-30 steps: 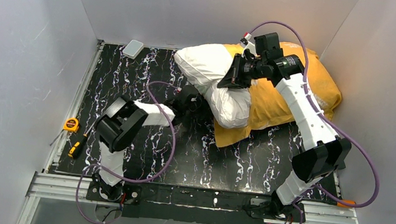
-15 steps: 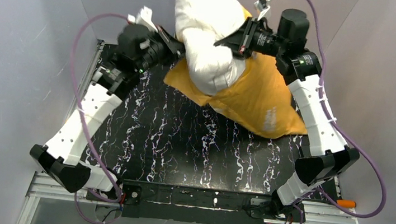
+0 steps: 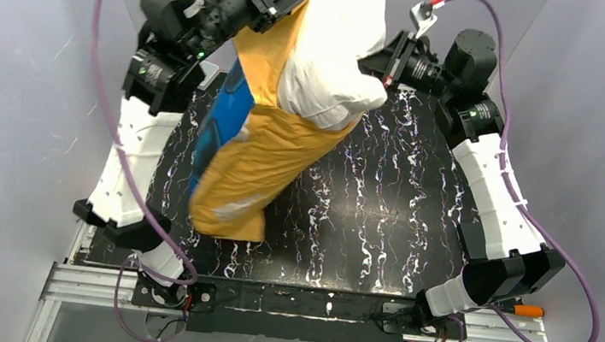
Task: Put the pillow into the pillowcase
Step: Stuff the pillow into the pillowcase.
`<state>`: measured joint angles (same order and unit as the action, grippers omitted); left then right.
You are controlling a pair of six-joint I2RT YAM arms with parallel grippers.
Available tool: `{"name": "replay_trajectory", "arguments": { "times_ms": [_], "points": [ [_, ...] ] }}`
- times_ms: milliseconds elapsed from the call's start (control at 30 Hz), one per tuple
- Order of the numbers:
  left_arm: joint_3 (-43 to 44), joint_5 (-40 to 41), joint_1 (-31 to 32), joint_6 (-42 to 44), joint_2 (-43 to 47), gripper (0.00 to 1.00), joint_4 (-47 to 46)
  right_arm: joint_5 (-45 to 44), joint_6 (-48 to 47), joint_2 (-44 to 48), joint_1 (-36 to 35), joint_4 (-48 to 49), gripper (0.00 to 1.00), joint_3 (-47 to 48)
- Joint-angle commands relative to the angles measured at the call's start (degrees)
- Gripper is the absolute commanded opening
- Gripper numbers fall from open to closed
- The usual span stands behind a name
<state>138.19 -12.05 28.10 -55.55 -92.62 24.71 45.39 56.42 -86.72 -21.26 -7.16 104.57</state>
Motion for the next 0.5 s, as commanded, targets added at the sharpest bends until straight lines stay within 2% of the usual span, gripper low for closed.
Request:
{"name": "replay_trajectory", "arguments": {
  "times_ms": [0, 133, 233, 367, 400, 467],
  "points": [
    [5.1, -6.07, 5.15, -4.96, -3.09, 0.0, -19.68, 1.03, -8.9, 3.89, -0.53, -6.77, 0.01, -10.01],
    [5.82, -9.33, 10.38, -6.43, -7.85, 0.0, -20.42, -1.51, -14.06, 10.34, -0.54, -12.07, 0.01, -26.42],
    [-4.43, -11.39, 15.34, -7.38, -7.66, 0.0, -21.93, -2.15, -16.41, 13.66, -0.54, -12.53, 0.01, -35.65],
    [-18.67, -13.32, 20.39, -8.63, -5.91, 0.0, -27.08, -4.15, -20.12, 13.47, -0.26, -15.1, 0.01, -40.74],
    [-21.73, -13.23, 20.94, -7.97, -4.94, 0.0, -26.87, -5.81, -21.74, 12.97, 0.15, -18.55, 0.05, -40.1],
    [-30.02, -11.14, 21.16, -7.7, -1.35, 0.0, -26.26, -11.38, -25.75, 12.6, 1.38, -27.58, 0.17, -37.79]
  ]
}}
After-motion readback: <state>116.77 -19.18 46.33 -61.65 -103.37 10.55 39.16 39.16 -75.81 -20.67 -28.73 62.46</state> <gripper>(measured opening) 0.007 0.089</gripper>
